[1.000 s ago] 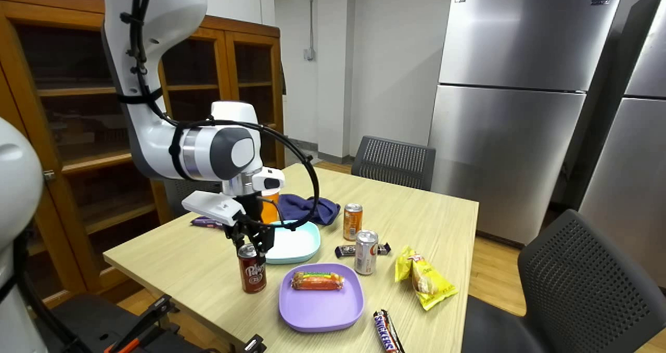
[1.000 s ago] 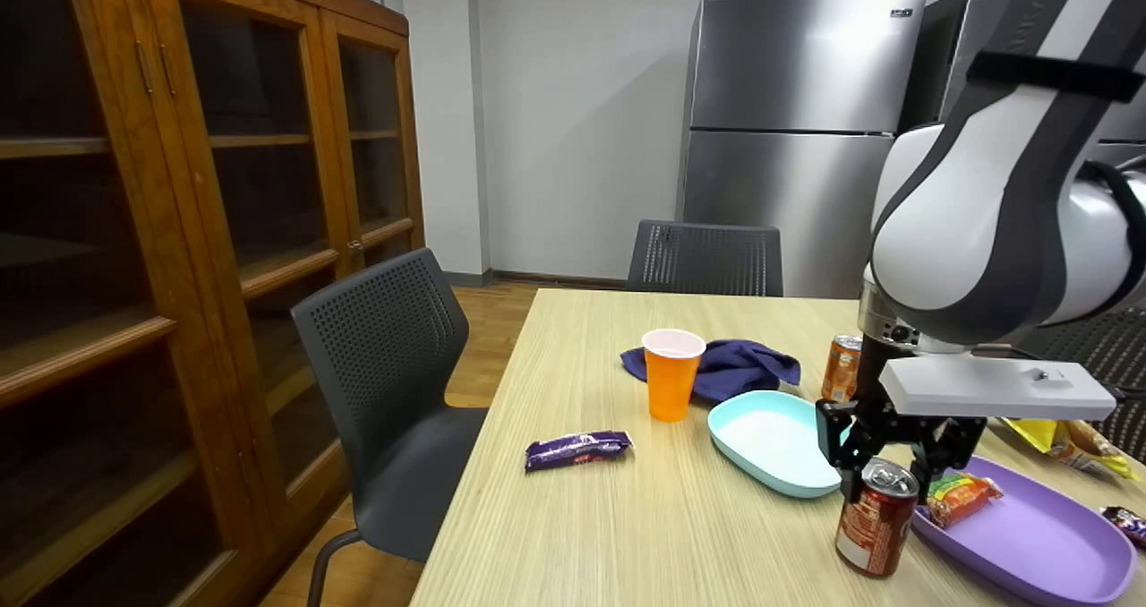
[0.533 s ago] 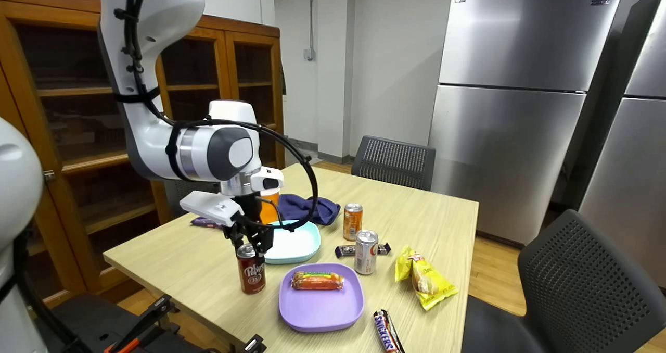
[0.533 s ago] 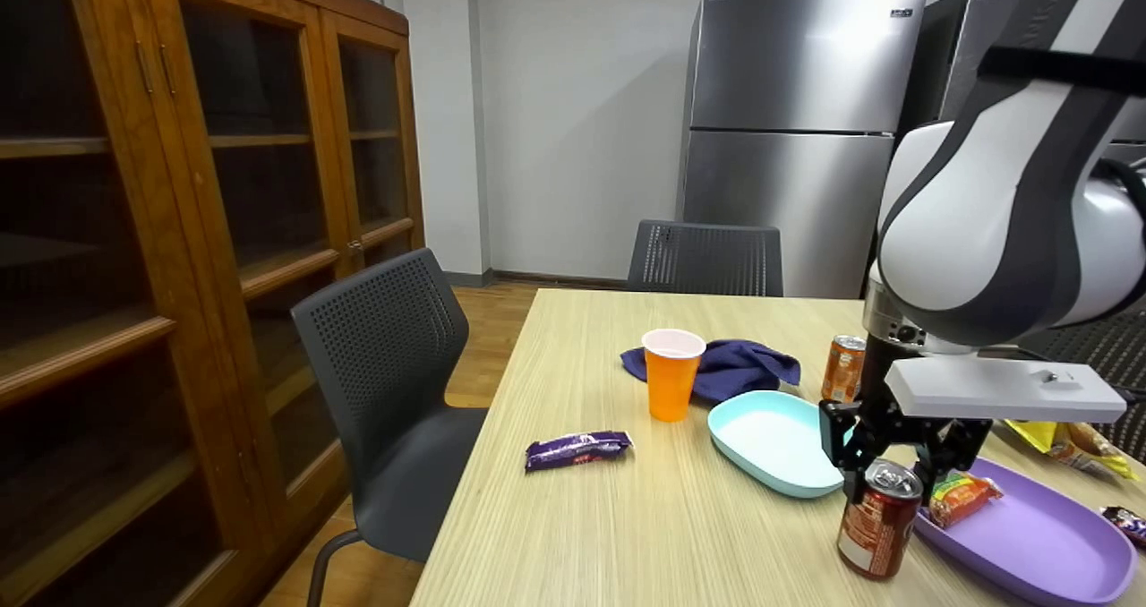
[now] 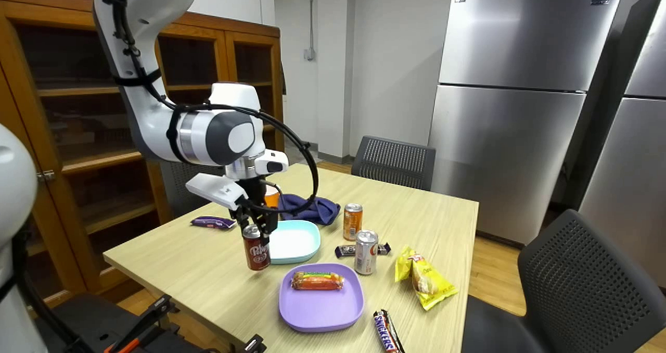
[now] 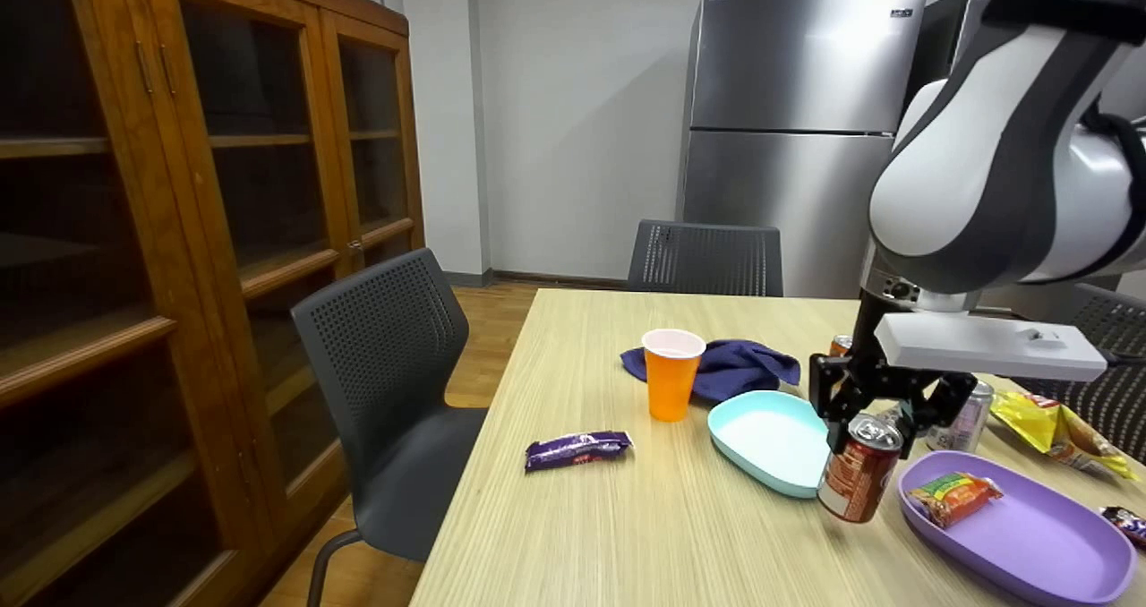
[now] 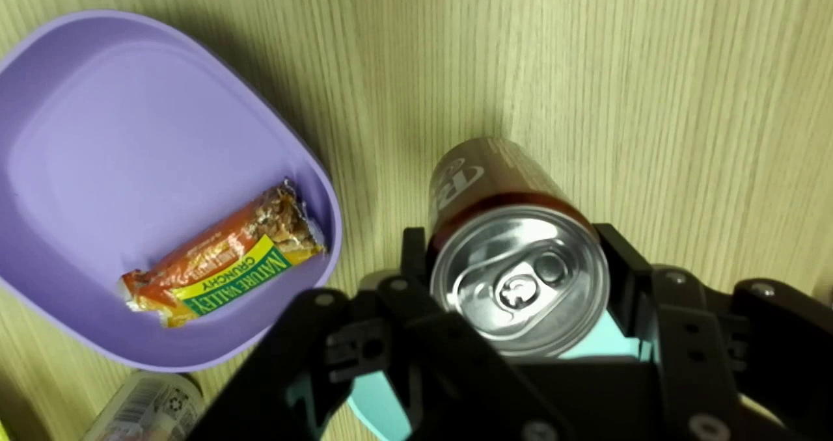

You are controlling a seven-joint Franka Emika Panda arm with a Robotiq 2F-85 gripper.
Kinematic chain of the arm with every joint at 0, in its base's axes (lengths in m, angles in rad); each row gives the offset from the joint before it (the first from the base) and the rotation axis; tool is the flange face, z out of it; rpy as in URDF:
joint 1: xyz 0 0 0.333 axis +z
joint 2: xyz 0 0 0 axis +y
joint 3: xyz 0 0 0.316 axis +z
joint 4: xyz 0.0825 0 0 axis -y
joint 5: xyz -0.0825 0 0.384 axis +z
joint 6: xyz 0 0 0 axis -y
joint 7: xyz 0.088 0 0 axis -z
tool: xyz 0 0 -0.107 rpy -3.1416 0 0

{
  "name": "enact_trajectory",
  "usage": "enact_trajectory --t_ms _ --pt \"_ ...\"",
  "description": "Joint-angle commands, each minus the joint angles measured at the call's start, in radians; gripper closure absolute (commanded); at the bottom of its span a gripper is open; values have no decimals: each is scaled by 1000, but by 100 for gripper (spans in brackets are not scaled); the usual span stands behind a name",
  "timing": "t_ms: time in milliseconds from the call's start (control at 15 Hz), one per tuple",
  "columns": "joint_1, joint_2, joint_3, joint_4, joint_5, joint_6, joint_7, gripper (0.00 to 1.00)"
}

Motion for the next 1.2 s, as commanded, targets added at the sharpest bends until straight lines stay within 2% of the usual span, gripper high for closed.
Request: enact_trajectory --t_ms 0,400,1133 --pt "-67 -35 73 47 91 -45 -84 62" --pt "-69 10 88 166 107 -90 -95 62" --pt "-8 148 30 359 -1 -203 -7 62"
